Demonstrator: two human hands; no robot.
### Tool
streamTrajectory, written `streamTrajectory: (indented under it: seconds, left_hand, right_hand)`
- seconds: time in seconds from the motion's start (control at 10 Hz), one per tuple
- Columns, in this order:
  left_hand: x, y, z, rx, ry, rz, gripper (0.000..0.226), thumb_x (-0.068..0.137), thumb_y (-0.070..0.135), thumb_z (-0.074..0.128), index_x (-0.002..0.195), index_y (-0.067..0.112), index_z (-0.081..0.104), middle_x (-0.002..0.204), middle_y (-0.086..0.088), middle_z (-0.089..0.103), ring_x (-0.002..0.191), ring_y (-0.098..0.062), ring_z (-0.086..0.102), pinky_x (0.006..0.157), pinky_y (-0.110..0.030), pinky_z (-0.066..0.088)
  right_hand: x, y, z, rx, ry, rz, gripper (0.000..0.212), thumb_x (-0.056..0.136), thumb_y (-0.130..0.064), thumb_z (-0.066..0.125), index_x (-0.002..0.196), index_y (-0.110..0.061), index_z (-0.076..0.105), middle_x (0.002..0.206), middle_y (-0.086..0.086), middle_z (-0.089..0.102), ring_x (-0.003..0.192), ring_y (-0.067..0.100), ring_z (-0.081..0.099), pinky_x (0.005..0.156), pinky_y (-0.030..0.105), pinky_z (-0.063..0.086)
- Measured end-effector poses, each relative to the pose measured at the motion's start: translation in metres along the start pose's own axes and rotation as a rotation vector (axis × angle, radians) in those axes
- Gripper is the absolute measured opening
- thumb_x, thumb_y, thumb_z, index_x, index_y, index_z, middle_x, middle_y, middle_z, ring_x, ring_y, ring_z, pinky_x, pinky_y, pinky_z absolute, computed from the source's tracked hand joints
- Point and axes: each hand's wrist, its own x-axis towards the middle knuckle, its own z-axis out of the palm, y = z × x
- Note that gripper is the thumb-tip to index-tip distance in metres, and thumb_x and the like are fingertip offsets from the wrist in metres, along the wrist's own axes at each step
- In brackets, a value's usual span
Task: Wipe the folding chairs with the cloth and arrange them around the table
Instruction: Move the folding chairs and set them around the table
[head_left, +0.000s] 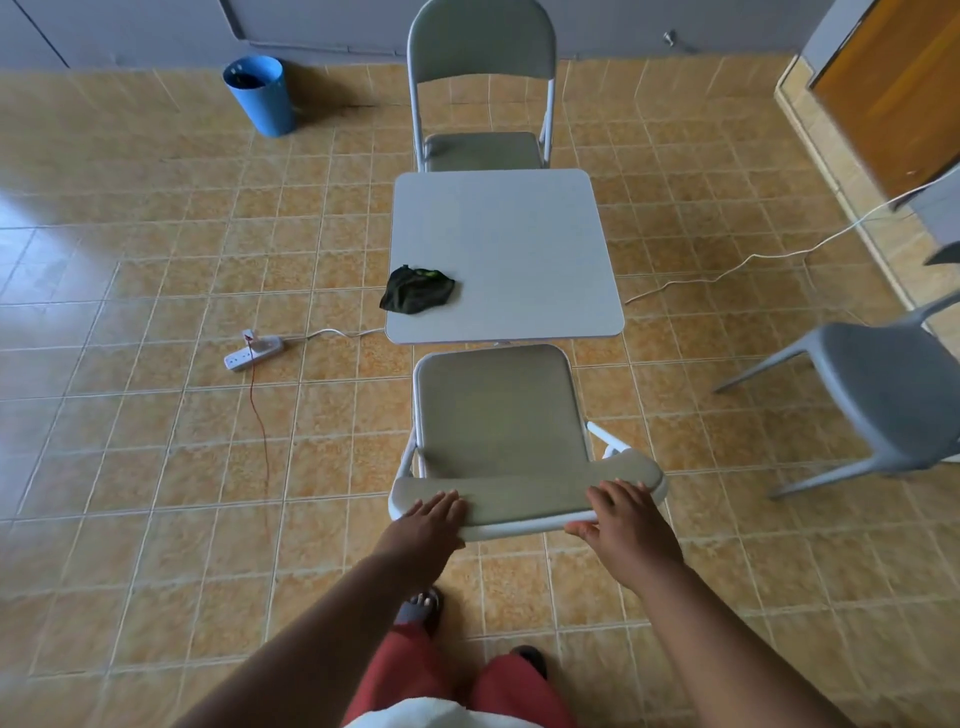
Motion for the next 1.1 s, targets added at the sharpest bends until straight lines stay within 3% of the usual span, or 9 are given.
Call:
streamTrajectory:
  seconds: [0.1, 0.3, 0.6, 0.7, 0.8, 0.9, 1.1]
  left_hand:
    - [0.016, -0.011, -0.012, 0.029, 0.015, -0.034, 0.058, 0.103, 0.032, 0.041, 0.153, 0.009, 0.021, 0.161, -0.012, 0.02, 0.149, -0.028, 0.017, 0.12, -0.04, 0.017]
    - [0.041, -0.024, -0.028, 0.039, -0.002, -0.048, 0.058, 0.103, 0.031, 0.038, 0.153, 0.009, 0.019, 0.162, -0.012, 0.018, 0.15, -0.027, 0.015, 0.12, -0.04, 0.016]
    - [0.053, -0.026, -0.036, 0.032, -0.006, -0.064, 0.058, 0.104, 0.031, 0.038, 0.153, 0.01, 0.017, 0.162, -0.011, 0.017, 0.15, -0.027, 0.013, 0.121, -0.04, 0.013]
    - [0.057, -0.029, -0.043, 0.028, -0.061, -0.07, 0.06, 0.103, 0.033, 0.04, 0.154, 0.012, 0.017, 0.163, -0.009, 0.016, 0.15, -0.026, 0.013, 0.121, -0.043, 0.014]
    - [0.061, -0.028, -0.052, 0.056, -0.106, -0.102, 0.062, 0.102, 0.035, 0.041, 0.154, 0.013, 0.015, 0.163, -0.008, 0.015, 0.15, -0.026, 0.013, 0.119, -0.045, 0.018]
    - [0.054, -0.021, -0.06, 0.049, -0.094, -0.118, 0.063, 0.103, 0.033, 0.042, 0.155, 0.011, 0.014, 0.163, -0.009, 0.014, 0.15, -0.026, 0.015, 0.119, -0.042, 0.02]
    - [0.034, -0.021, -0.063, 0.071, -0.112, -0.129, 0.076, 0.099, 0.049, 0.04, 0.155, 0.009, 0.006, 0.164, -0.009, 0.008, 0.151, -0.025, 0.007, 0.122, -0.038, 0.01]
  right_hand:
    - [0.022, -0.005, -0.005, 0.03, -0.005, 0.024, 0.057, 0.083, -0.069, 0.037, 0.105, -0.019, 0.055, 0.104, -0.002, 0.056, 0.105, 0.024, 0.049, 0.103, 0.04, 0.035]
    - [0.049, -0.005, -0.013, 0.061, 0.004, 0.041, 0.047, 0.085, -0.065, 0.044, 0.097, -0.02, 0.053, 0.102, -0.002, 0.056, 0.104, 0.023, 0.047, 0.101, 0.04, 0.034]
    - [0.063, -0.004, -0.024, 0.025, -0.044, 0.037, 0.052, 0.089, -0.064, 0.042, 0.111, -0.019, 0.052, 0.115, 0.0, 0.055, 0.118, 0.027, 0.044, 0.109, 0.041, 0.027]
    - [0.064, -0.01, -0.031, 0.006, -0.099, 0.071, 0.059, 0.091, -0.064, 0.036, 0.125, -0.017, 0.046, 0.136, 0.004, 0.047, 0.138, 0.031, 0.027, 0.116, 0.044, 0.018]
    - [0.065, -0.018, -0.037, 0.004, -0.129, 0.139, 0.07, 0.092, -0.064, 0.032, 0.141, -0.013, 0.032, 0.153, 0.007, 0.029, 0.146, 0.031, 0.011, 0.117, 0.046, 0.011]
    - [0.056, -0.023, -0.041, 0.041, -0.097, 0.228, 0.077, 0.091, -0.064, 0.038, 0.146, -0.011, 0.026, 0.156, 0.01, 0.022, 0.146, 0.032, 0.009, 0.118, 0.045, 0.015]
    - [0.034, -0.026, -0.052, 0.133, 0.012, 0.283, 0.067, 0.093, -0.056, 0.044, 0.143, -0.014, 0.03, 0.155, 0.006, 0.027, 0.146, 0.027, 0.012, 0.117, 0.041, 0.021]
